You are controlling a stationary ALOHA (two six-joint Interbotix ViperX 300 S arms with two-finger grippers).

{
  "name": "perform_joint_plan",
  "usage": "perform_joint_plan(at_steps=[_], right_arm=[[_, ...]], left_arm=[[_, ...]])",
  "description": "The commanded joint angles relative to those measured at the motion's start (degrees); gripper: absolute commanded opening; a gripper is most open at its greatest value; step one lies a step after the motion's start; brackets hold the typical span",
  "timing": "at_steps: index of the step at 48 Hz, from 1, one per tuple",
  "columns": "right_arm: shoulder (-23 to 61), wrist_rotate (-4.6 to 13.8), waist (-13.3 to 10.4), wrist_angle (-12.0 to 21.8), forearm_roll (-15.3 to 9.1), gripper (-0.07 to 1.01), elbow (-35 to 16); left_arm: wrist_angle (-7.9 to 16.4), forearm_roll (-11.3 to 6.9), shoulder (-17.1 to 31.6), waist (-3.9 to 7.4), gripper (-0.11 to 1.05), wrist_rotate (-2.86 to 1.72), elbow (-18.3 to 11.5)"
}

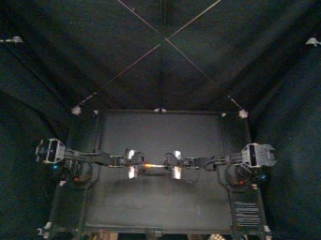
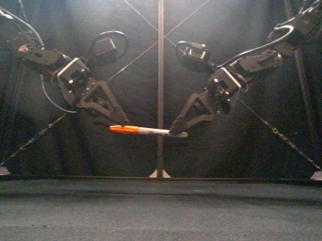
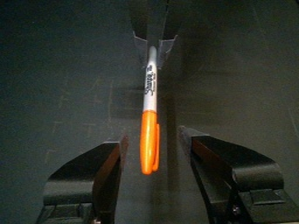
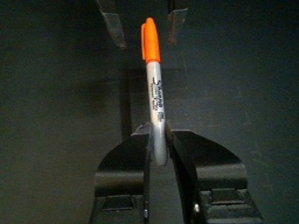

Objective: Uncap the pen

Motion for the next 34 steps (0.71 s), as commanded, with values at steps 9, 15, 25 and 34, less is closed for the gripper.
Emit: perform_joint_plan(at_steps=[9, 15, 25, 34], right_arm=[[-1.7, 0.0, 0.1, -0.3, 0.0, 0.53, -0.7], [-1.7, 0.18, 0.1, -0.3, 0.1, 0.53, -0.7], [-1.8, 0.26, 0.1, -0.4, 0.1, 0.53, -0.1], [-3.3, 0.44, -0.1, -0.3, 0.4, 0.53, 1.9]], left_arm=[[-0.2, 0.35, 1.4, 0.62, 0.76, 0.0, -1.4], [-0.3, 0.44, 1.4, 0.79, 0.64, 0.09, -1.5], [-0.2, 1.23, 1.3, 1.14, 0.48, 0.09, -1.3], [-0.2, 2.72, -0.2, 1.14, 0.48, 0.09, 0.3]])
